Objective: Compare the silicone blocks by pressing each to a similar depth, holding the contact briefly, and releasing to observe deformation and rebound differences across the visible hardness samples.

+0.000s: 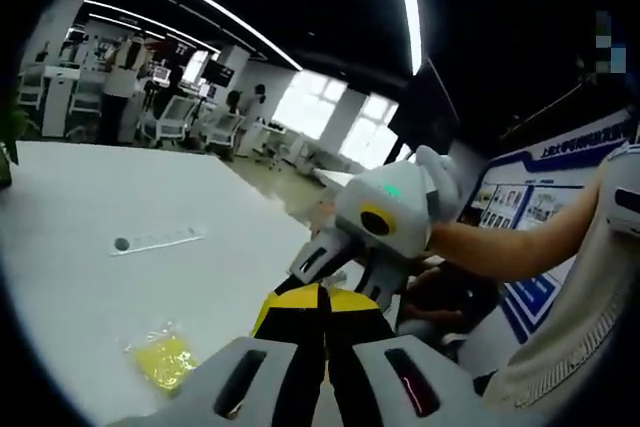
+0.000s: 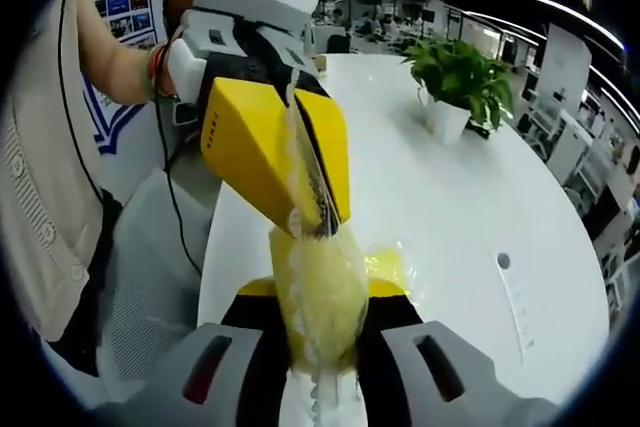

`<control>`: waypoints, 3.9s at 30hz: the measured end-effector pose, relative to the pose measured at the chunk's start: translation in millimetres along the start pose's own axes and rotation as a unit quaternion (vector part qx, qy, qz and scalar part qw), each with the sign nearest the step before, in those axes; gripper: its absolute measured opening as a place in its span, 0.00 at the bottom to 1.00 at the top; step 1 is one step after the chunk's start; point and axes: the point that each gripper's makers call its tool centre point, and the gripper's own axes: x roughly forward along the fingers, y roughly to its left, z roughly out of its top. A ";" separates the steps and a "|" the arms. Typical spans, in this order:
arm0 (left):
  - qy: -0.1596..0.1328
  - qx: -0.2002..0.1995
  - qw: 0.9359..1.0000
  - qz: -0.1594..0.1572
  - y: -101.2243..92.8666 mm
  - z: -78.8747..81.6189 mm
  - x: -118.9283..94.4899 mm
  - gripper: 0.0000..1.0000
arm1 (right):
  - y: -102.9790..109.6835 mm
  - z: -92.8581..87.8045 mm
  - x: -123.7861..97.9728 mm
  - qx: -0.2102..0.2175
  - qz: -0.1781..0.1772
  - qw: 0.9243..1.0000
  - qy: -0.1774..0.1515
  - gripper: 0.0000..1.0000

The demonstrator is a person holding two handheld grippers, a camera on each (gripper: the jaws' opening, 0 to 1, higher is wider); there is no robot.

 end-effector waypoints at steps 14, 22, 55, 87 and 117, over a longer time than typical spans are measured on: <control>-0.009 -0.023 1.000 0.007 3.2 -2.0 -1.2 0.00 | -0.7 10.9 -1.3 -0.013 -0.013 0.999 -0.028 0.32; -0.016 -0.037 0.999 0.011 5.7 -1.0 -1.8 0.00 | 0.4 13.0 -6.1 -0.009 -0.041 0.998 -0.046 0.45; -0.030 -0.098 0.994 0.026 2.4 -18.2 23.3 0.00 | 5.9 -39.2 -84.5 0.154 -0.259 0.934 -0.192 0.62; 0.008 -0.167 0.985 0.050 41.9 -82.2 123.4 0.00 | 56.9 -132.1 -101.2 0.309 -0.283 0.875 -0.240 0.73; -0.032 -0.279 0.947 0.156 165.8 -111.0 155.6 0.00 | 39.4 -165.3 -97.6 0.342 -0.282 0.870 -0.215 0.72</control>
